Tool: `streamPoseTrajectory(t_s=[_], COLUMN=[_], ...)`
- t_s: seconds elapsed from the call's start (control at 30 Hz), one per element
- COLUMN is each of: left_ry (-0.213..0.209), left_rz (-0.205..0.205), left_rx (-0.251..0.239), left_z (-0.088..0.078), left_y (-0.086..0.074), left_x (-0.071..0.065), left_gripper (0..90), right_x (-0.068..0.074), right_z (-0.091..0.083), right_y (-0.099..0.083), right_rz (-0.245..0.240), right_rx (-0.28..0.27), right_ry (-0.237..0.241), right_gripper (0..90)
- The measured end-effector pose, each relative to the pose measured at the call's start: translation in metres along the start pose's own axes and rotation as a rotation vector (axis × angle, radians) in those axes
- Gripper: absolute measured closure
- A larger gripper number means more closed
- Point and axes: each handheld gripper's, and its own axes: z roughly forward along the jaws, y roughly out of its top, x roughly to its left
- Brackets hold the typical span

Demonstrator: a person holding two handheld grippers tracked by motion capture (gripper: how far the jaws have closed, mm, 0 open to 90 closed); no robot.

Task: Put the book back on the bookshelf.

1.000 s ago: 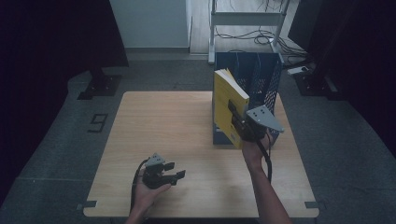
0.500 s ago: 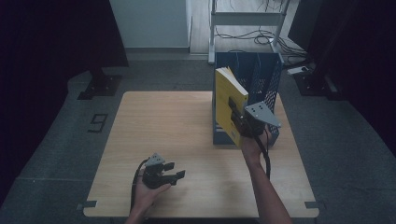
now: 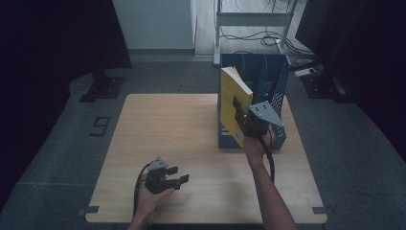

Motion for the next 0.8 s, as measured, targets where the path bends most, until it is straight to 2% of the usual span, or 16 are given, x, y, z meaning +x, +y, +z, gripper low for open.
streamPoseTrajectory(t_s=[0.3,0.8], left_ry=[-0.002,-0.001], left_rz=[-0.008,-0.007], left_rx=[-0.007,-0.005], left_z=[-0.003,-0.003], left_y=[0.0,0.0], left_x=[0.001,0.002], left_gripper=[35.3,35.3], right_x=[0.002,-0.008], right_z=[0.01,0.024], right_y=[-0.003,-0.01], right_rz=[-0.009,0.01], right_rx=[0.013,0.039], right_ry=[-0.015,-0.065], right_gripper=[74.3,74.3])
